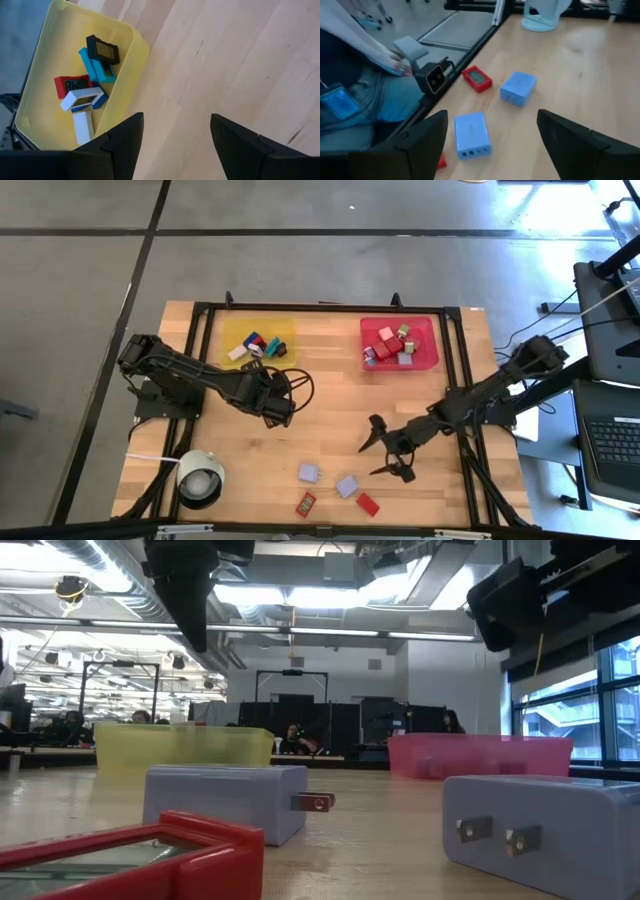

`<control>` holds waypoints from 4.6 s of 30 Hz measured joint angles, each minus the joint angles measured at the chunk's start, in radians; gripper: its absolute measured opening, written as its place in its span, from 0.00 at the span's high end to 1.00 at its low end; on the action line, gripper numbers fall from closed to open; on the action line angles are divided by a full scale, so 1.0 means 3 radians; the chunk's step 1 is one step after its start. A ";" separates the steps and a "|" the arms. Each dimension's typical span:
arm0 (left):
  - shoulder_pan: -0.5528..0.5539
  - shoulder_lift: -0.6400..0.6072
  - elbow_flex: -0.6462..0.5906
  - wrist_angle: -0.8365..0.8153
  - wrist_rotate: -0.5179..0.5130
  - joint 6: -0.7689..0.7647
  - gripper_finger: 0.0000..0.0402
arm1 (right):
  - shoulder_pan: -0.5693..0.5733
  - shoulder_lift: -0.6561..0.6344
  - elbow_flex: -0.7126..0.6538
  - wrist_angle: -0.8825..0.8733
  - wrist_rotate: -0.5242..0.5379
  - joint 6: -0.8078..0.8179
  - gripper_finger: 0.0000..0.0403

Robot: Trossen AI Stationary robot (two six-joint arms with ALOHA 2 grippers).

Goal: Pick & Place Office items
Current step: Put the right purple charger adapter into the red bin

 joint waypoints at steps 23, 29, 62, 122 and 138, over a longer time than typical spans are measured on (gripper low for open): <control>-0.0131 0.0001 0.0000 0.0003 0.0023 -0.0801 0.44 | 0.0006 0.1560 0.1377 -0.1118 -0.0400 -0.0268 0.23; -0.0230 0.0001 0.0000 0.0003 0.0013 -0.0873 0.45 | 0.0038 0.1798 0.1625 -0.1318 -0.0389 -0.0523 0.23; -0.0284 0.0000 0.0000 0.0004 -0.0244 -0.0716 0.46 | -0.0380 0.0704 0.1649 -0.2979 0.0923 -0.0804 0.48; -0.0277 0.0001 0.0000 0.0017 -0.0767 -0.0665 0.50 | -0.3001 -0.0293 0.0180 -0.2540 0.1503 0.1163 0.47; -0.0277 0.0001 0.0000 0.0017 -0.0767 -0.0665 0.51 | -0.3001 -0.0292 0.0099 -0.2413 0.1500 0.1326 0.34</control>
